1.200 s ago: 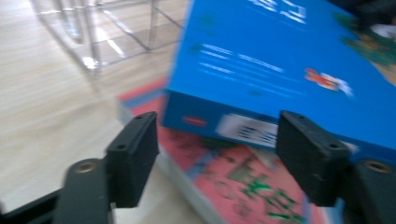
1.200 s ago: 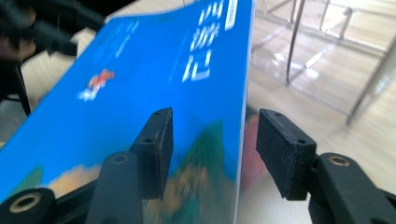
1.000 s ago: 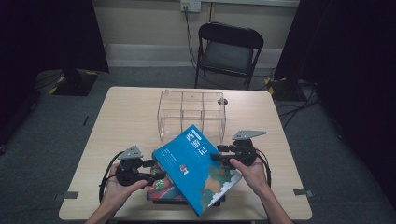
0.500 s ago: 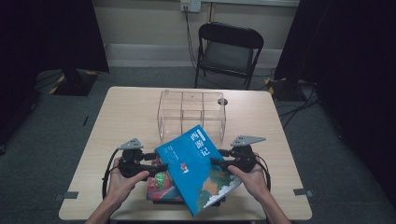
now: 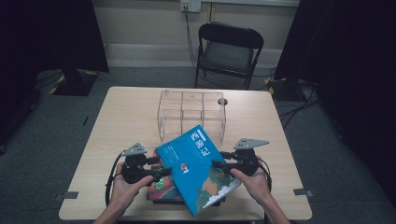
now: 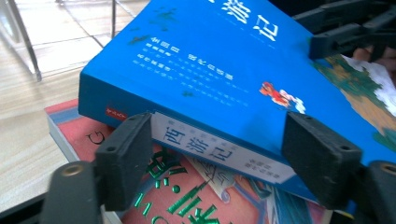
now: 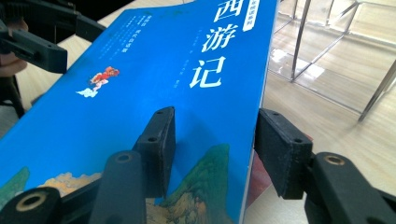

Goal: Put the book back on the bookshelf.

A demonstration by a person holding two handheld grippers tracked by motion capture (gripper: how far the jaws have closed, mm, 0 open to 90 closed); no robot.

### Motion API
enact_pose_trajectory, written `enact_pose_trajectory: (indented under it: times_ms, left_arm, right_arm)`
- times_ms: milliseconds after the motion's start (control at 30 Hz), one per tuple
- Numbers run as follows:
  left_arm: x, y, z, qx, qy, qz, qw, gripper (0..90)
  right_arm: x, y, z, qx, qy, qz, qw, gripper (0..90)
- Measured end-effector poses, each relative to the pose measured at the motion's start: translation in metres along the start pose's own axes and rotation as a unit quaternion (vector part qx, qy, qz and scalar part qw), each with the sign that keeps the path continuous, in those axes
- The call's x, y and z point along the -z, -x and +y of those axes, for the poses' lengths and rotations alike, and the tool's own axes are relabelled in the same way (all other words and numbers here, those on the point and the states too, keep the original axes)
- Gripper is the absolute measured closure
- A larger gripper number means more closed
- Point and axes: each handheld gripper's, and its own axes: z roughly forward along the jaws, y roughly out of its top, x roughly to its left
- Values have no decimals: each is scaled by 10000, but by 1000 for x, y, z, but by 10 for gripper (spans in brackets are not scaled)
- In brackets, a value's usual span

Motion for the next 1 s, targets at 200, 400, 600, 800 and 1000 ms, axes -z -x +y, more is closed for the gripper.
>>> enact_pose_trajectory:
  times_ms: [200,400,600,800,1000]
  left_arm:
    - [-11,4,5,6,-67,226,9997,112]
    - [-23,-1,17,-43,-146,255,9996,105]
    - [-32,-6,21,-37,-35,195,9998,105]
    - [-43,-7,35,-111,-275,249,9992,96]
    - [-42,-11,29,-17,-54,92,9999,121]
  right_arm:
    - [3,-4,-3,40,-33,-3,10000,470]
    - [11,-9,-11,-55,2,55,10000,459]
    - [15,-20,-17,10,10,-63,10000,418]
    - [20,-30,-21,100,-54,10,9999,374]
    - [20,-25,-20,94,-54,177,9998,370]
